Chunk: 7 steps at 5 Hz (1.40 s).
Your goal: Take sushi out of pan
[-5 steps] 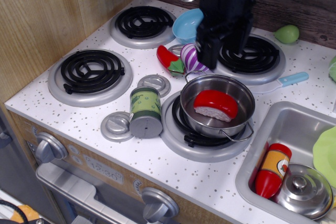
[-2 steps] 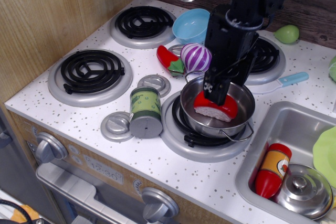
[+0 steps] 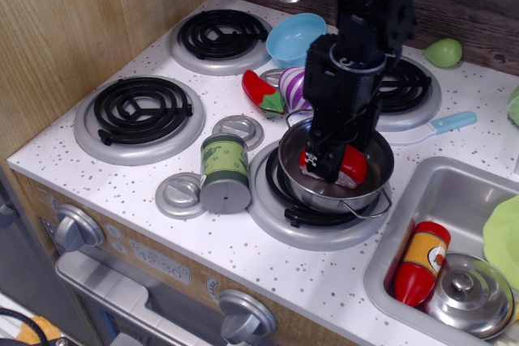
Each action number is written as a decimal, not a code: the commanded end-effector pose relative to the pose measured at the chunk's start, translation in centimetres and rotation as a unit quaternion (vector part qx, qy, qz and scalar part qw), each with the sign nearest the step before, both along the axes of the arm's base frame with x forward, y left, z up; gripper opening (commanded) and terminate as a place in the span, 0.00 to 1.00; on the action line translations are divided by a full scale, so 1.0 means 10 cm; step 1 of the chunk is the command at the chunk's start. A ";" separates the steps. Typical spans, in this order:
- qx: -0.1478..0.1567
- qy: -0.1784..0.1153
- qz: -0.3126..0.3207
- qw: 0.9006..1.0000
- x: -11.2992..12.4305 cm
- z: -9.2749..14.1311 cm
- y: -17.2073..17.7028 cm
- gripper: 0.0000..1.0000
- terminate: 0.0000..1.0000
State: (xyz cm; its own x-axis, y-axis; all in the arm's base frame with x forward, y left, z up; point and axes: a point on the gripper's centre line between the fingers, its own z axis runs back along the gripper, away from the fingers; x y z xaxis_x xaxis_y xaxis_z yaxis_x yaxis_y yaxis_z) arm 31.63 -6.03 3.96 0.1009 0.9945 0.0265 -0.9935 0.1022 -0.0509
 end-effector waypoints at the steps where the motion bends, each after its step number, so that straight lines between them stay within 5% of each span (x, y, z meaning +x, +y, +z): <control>1: 0.006 -0.010 -0.004 1.000 0.05 0.12 0.00 0.00 0.00; 3: 0.027 -0.003 -0.001 1.000 -0.02 0.21 0.02 0.00 0.00; 4: 0.076 0.025 0.022 0.997 -0.12 0.64 -0.04 0.00 0.00; 5: 0.101 0.036 0.065 0.992 -0.33 0.66 -0.13 0.00 0.00; 6: 0.103 0.043 0.095 0.989 -0.56 0.66 -0.15 0.00 0.00; 7: 0.074 0.034 0.110 0.991 -0.73 0.53 -0.16 0.00 0.00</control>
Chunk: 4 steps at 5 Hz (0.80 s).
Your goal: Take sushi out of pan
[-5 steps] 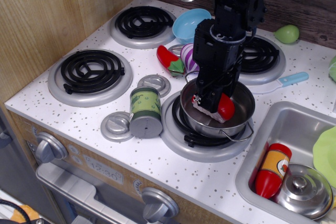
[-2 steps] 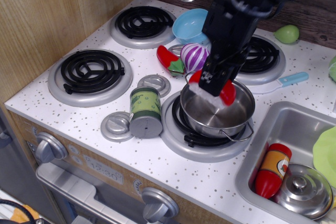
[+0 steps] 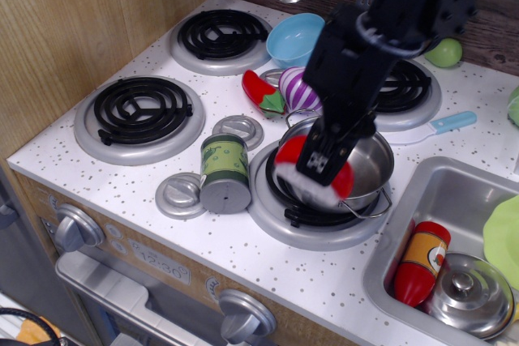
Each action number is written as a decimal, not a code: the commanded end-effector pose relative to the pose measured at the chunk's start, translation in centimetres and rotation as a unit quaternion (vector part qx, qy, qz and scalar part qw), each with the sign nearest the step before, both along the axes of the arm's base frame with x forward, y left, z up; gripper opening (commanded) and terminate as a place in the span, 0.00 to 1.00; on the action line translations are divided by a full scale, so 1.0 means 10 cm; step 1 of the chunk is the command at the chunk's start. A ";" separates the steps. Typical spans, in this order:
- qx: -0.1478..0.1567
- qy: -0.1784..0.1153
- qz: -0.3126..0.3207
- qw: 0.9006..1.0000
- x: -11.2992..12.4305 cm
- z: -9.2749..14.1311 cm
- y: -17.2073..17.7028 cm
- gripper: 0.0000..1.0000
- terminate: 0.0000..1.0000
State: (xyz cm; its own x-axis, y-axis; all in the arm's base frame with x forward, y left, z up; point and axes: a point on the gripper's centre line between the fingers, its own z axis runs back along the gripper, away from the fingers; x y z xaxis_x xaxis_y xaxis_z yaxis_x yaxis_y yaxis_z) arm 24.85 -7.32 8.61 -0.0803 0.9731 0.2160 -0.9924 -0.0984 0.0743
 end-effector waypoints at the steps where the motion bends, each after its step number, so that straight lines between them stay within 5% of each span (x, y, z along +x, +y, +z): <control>1: -0.046 -0.048 0.031 0.997 -0.15 -0.09 -0.11 0.00 0.00; 2: -0.075 -0.068 0.031 0.994 -0.19 -0.34 -0.16 0.00 0.00; 4: -0.106 -0.051 -0.001 0.993 -0.18 -0.52 -0.14 0.00 0.00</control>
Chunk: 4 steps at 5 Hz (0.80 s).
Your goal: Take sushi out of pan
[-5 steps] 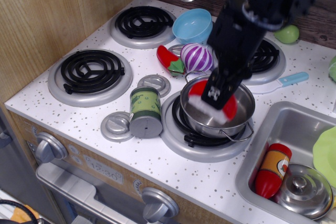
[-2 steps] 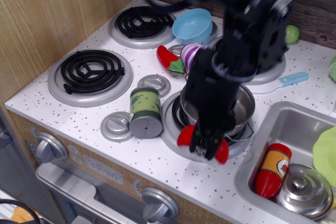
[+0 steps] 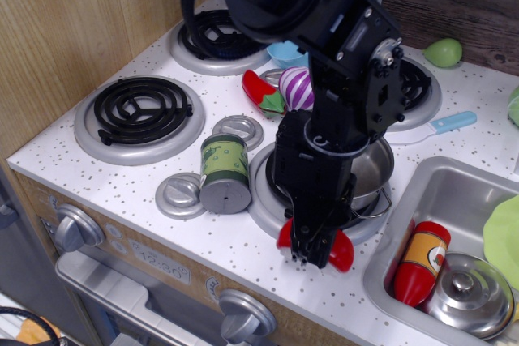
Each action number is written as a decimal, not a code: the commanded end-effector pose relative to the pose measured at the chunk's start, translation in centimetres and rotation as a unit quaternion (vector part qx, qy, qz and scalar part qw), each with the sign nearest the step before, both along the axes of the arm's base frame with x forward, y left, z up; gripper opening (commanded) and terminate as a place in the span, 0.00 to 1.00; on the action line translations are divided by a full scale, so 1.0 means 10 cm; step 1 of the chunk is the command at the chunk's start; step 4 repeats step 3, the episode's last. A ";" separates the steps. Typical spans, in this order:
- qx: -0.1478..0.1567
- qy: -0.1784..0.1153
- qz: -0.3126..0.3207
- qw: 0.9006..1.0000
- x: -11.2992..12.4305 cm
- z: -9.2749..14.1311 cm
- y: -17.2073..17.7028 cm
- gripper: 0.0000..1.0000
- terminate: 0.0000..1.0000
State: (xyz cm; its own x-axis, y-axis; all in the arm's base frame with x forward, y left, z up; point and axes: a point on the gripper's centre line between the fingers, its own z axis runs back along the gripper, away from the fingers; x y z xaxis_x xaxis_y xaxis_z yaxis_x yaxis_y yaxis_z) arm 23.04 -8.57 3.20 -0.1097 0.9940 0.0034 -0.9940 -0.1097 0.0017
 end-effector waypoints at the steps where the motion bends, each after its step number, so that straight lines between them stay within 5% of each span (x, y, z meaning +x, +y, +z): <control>1: -0.018 -0.011 -0.023 0.999 -0.01 -0.04 -0.03 1.00 0.00; 2: -0.018 -0.011 -0.023 0.999 -0.01 -0.04 -0.03 1.00 0.00; 3: -0.018 -0.011 -0.023 0.999 -0.01 -0.04 -0.03 1.00 1.00; 4: -0.018 -0.011 -0.023 0.999 -0.01 -0.04 -0.03 1.00 1.00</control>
